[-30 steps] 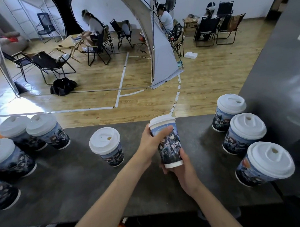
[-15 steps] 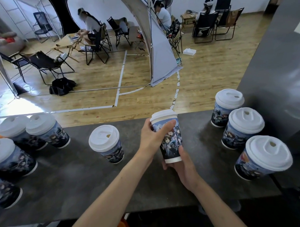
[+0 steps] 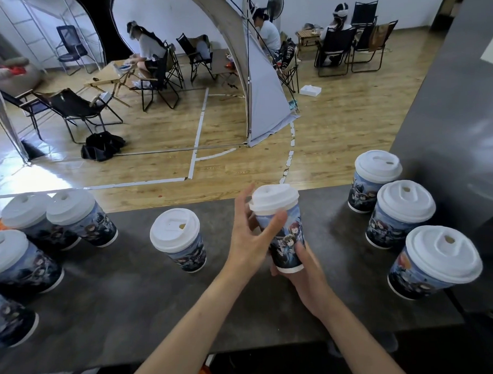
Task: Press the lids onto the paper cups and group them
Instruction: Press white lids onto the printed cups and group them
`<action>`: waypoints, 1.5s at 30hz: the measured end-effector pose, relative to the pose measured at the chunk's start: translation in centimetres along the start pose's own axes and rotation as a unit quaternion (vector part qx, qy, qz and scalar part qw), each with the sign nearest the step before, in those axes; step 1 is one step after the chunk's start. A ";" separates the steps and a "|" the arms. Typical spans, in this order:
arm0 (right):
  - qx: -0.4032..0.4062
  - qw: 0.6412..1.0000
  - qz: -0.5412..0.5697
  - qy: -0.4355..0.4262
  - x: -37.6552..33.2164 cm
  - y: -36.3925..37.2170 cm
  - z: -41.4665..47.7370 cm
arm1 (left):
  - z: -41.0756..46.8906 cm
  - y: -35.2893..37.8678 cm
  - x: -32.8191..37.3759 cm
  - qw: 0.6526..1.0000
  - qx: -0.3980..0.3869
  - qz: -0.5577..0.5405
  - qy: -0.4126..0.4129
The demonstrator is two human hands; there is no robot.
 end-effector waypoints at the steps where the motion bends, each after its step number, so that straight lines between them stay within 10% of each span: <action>1: 0.003 1.000 -0.002 -0.002 0.0 0.0 0.0 | -0.3 -0.2 0.1 1.000 0.000 0.010 0.026; 9: 0.046 0.999 -0.010 0.001 -0.1 0.2 0.0 | -0.3 -1.7 -0.2 0.998 0.001 0.060 0.034; 15: 0.189 0.959 -0.047 -0.205 -4.2 2.7 0.4 | -1.4 -1.6 -1.4 0.990 -0.052 0.017 -0.133; 20: 0.062 0.900 -0.294 -0.316 -8.2 6.6 0.7 | -2.7 -0.7 -1.2 0.982 -0.183 0.032 -0.039; 29: -0.044 0.827 -0.473 -0.301 -8.3 8.9 0.6 | -2.7 -0.7 -1.6 0.994 -0.087 0.021 0.069; 33: -0.028 0.803 -0.487 -0.342 -8.0 8.8 0.3 | -2.6 -1.3 -1.3 0.996 -0.089 -0.024 -0.011; 39: 0.033 0.870 -0.375 -0.318 -7.0 5.1 -1.1 | -1.0 -2.2 0.1 0.960 -0.115 -0.199 -0.158; 45: 0.112 0.903 -0.345 -0.229 -4.4 -0.8 -1.9 | 1.6 0.7 0.1 0.992 -0.099 0.035 -0.068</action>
Point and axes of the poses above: each hand's wrist, its own z-axis towards the middle knuckle, its own y-axis out of the palm, x = y × z, the point moved 1 cm from there along z, towards the middle knuckle, and after that the axes turned 13 degrees about z, right-handed, at the moved point
